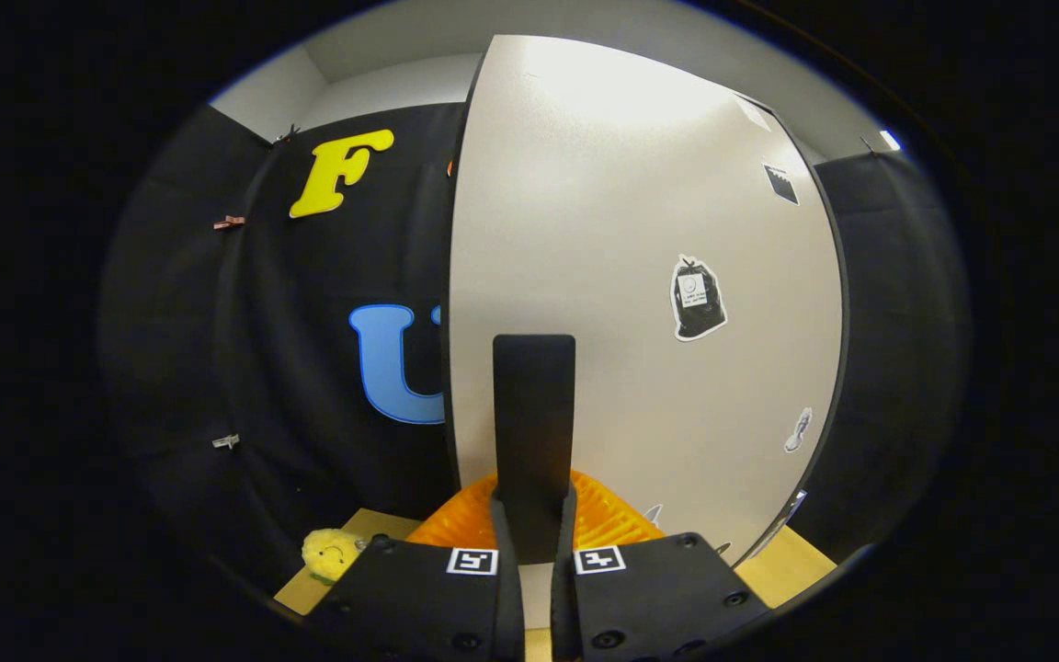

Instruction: Open the shoe cabinet door, grab the shoes and put them into the shoe cabinet, then close the shoe cabinet door.

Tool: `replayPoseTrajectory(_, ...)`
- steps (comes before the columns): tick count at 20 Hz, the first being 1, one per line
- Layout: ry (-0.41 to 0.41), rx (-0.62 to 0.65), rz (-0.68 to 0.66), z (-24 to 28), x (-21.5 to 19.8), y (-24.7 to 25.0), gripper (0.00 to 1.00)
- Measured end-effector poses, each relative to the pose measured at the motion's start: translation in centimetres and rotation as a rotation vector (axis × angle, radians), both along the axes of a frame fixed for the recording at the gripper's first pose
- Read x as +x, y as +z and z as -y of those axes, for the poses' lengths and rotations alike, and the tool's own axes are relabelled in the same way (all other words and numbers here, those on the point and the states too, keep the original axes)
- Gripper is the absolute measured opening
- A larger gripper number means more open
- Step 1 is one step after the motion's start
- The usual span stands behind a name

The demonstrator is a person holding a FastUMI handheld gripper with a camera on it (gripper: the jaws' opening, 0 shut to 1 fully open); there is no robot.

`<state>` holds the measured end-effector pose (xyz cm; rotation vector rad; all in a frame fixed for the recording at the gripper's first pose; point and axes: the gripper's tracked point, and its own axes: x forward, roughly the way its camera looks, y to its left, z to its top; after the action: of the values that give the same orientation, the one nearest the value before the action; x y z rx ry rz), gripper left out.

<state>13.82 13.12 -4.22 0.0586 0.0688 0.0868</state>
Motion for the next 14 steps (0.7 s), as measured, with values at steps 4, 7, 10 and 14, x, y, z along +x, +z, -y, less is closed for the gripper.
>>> replayPoseTrajectory(4, 0.027, 0.010, -0.005, 1.5, -3.5, 0.2, 0.15)
replayPoseTrajectory(7, 0.032, 0.019, -0.001, 2.8, -5.4, 0.3, 0.15)
replayPoseTrajectory(10, 0.035, 0.020, 0.009, 4.3, -7.3, 0.5, 0.15)
replayPoseTrajectory(14, 0.041, 0.022, 0.011, 6.2, -9.2, 0.5, 0.15)
